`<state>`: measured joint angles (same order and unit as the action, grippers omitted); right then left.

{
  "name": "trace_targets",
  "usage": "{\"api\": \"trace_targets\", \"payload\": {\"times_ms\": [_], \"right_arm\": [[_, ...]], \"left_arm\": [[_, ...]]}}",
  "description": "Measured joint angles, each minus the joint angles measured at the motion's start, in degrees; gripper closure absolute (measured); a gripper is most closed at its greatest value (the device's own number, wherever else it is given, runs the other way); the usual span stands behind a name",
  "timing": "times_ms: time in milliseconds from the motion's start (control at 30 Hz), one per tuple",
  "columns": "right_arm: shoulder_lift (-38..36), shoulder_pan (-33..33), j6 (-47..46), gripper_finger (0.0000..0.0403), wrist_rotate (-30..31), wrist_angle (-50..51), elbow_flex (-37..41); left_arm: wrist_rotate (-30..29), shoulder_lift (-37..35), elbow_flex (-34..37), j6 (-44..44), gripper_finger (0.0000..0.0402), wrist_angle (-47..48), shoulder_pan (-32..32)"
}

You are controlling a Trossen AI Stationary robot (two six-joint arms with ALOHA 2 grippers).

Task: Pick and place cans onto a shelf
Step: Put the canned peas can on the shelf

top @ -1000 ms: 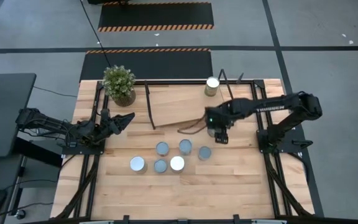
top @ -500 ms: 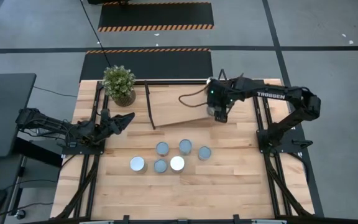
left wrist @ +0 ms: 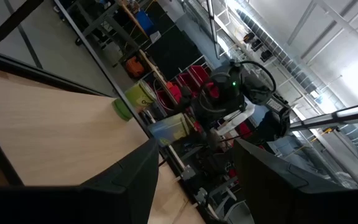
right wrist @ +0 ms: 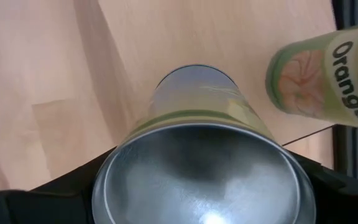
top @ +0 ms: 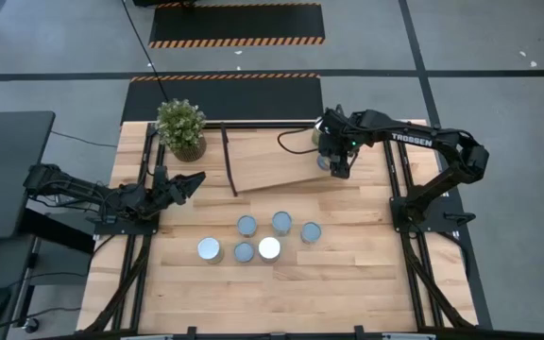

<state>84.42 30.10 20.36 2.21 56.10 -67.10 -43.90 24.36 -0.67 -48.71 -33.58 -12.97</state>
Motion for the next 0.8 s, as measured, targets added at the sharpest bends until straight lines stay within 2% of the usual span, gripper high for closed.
{"api": "trace_targets", "payload": {"times_ms": [267,500,667,800], "right_arm": [[0.0,0.0,0.5,0.0073,1.0,-1.0,1.6],[0.0,-4.0,0.5,0.0073,3.6,0.2,-1.0],[1.4,-6.7,-3.9,0.0073,3.8,5.6,-6.6],[7.5,-7.6,-5.0,0.0073,3.8,11.7,-14.5]], "left_arm": [[0.0,0.0,0.0,-0.2,0.0191,0.0,0.0],[0.0,0.0,0.0,-0.8,0.0191,0.0,0.0],[-0.1,0.0,0.0,-1.2,0.0191,-0.1,0.0],[-1.3,0.0,0.0,-1.2,0.0191,0.0,0.0]]}}
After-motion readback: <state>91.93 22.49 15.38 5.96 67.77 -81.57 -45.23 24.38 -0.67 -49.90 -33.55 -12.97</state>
